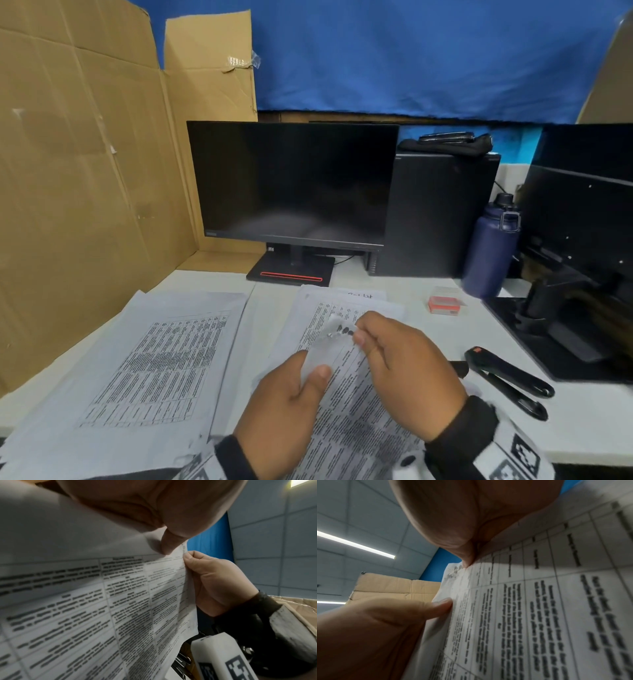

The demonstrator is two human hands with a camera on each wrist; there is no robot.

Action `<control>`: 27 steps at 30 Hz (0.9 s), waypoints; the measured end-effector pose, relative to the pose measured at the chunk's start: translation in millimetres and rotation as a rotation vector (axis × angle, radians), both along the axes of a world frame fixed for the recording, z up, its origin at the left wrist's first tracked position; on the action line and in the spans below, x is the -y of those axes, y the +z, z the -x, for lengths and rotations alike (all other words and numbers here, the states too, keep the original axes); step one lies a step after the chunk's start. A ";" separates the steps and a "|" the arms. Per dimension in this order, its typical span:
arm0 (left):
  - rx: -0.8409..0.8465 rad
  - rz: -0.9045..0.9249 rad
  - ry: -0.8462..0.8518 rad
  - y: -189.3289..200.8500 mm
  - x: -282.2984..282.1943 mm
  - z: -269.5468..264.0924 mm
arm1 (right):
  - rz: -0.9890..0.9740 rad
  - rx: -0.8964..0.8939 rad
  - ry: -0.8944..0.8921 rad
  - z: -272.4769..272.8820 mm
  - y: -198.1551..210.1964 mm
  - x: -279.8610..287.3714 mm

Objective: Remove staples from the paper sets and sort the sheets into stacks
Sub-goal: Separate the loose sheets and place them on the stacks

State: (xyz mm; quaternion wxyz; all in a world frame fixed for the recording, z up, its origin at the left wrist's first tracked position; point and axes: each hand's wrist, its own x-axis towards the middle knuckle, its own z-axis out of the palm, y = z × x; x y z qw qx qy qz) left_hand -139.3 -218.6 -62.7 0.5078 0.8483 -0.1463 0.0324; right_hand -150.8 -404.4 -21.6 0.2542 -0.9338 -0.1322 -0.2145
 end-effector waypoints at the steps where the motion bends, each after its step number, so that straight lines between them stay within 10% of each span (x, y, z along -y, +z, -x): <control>1: 0.004 0.004 0.010 1.8 0.0 1.0 | 0.007 -0.005 0.006 0.7 -0.9 -2.0; 27: 0.014 0.135 0.014 -6.1 -2.0 1.7 | 0.166 0.026 -0.029 9.6 -2.6 -16.1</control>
